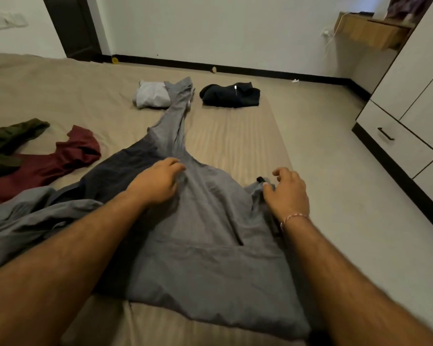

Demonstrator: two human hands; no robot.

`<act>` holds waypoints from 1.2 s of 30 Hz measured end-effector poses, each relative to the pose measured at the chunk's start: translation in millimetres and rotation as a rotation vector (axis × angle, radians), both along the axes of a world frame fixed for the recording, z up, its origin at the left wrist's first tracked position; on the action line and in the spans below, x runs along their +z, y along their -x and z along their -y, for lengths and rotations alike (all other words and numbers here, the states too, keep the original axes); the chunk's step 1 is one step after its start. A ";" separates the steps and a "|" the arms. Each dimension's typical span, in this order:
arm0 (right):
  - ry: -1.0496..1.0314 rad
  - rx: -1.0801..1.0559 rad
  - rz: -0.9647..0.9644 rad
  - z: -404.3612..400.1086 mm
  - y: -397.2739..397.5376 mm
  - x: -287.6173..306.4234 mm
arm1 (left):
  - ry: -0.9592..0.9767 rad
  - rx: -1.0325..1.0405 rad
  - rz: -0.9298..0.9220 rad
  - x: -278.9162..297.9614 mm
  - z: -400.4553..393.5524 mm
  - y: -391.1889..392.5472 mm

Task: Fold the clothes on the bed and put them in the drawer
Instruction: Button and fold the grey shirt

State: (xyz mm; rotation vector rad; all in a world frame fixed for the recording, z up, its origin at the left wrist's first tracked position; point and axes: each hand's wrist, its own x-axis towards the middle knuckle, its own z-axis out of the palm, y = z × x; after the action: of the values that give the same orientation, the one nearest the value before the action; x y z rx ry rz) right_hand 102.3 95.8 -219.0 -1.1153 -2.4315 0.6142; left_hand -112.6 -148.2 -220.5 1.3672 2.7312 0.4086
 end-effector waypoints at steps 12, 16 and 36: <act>0.312 -0.267 -0.210 -91.7 15.5 -29.6 | 0.283 0.027 0.103 -24.4 -101.4 89.7; 0.377 -0.487 -0.304 -114.5 -27.9 -37.3 | 0.197 0.114 -0.032 -29.0 -88.2 101.7; -0.483 0.049 0.405 -56.9 -29.2 -3.2 | 0.095 -0.022 -0.027 8.6 2.9 68.0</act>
State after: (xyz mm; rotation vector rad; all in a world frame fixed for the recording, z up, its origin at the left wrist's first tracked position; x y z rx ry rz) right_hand 131.5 152.7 -222.2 -1.0462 -2.7321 -0.2132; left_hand -180.6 -151.1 -211.9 1.3873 2.7156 0.2566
